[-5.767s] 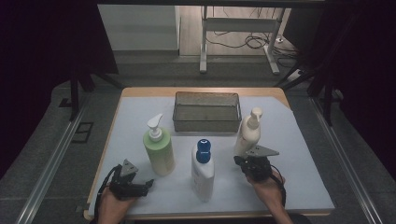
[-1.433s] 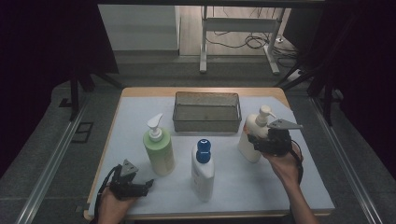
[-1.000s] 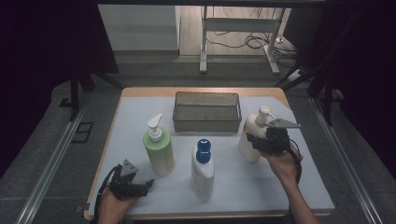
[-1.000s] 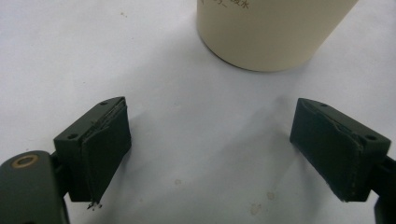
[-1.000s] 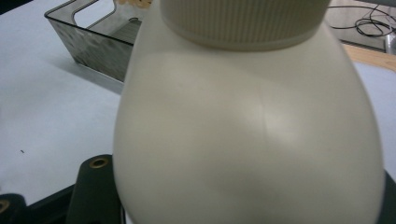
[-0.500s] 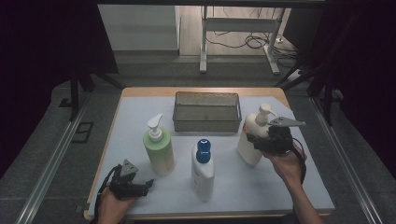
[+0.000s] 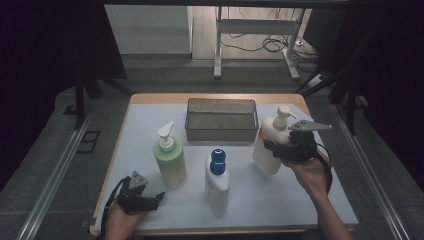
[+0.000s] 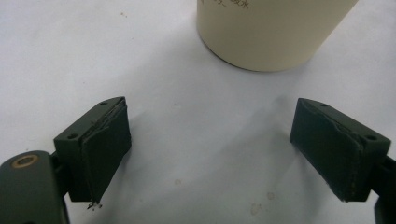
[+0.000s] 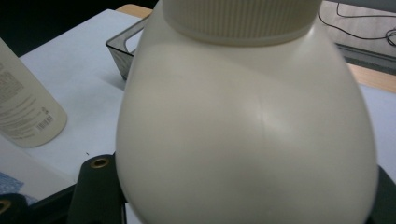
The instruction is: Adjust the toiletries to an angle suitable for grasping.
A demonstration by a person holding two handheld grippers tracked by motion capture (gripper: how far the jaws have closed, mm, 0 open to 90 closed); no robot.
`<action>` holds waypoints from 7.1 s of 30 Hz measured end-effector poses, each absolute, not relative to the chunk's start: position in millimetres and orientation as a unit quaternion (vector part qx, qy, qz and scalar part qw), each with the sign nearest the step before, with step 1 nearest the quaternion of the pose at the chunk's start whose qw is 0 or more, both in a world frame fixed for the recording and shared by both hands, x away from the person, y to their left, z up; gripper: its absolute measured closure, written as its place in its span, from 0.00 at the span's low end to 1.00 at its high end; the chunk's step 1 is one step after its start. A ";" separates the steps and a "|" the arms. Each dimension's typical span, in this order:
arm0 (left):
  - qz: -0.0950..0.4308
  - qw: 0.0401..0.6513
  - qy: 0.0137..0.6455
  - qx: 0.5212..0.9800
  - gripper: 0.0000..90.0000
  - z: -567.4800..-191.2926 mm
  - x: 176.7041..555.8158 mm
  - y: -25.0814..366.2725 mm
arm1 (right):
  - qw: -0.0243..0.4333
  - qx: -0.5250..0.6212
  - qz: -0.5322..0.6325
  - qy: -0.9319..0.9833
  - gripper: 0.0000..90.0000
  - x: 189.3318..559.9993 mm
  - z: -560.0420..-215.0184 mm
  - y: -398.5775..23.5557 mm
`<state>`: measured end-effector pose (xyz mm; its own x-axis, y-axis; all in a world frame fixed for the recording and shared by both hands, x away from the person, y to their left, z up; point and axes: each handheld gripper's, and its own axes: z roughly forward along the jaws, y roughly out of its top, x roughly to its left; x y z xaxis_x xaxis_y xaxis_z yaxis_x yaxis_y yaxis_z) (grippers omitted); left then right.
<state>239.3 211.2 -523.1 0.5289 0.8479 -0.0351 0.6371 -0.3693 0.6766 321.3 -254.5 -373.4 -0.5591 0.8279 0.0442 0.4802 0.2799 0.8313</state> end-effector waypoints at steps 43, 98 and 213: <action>0.162 0.326 0.457 0.811 0.13 -523.3 239.5 211.1 | 0.205 0.390 0.452 0.775 0.41 365.3 -325.7 -180.6; 0.161 0.327 0.459 0.810 0.13 -523.3 239.4 211.1 | 0.229 0.406 0.455 0.759 0.41 455.7 -337.1 -105.5; 0.162 0.326 0.459 0.811 0.13 -523.2 239.6 211.0 | 0.194 0.419 0.403 0.790 0.89 444.6 -435.7 -153.7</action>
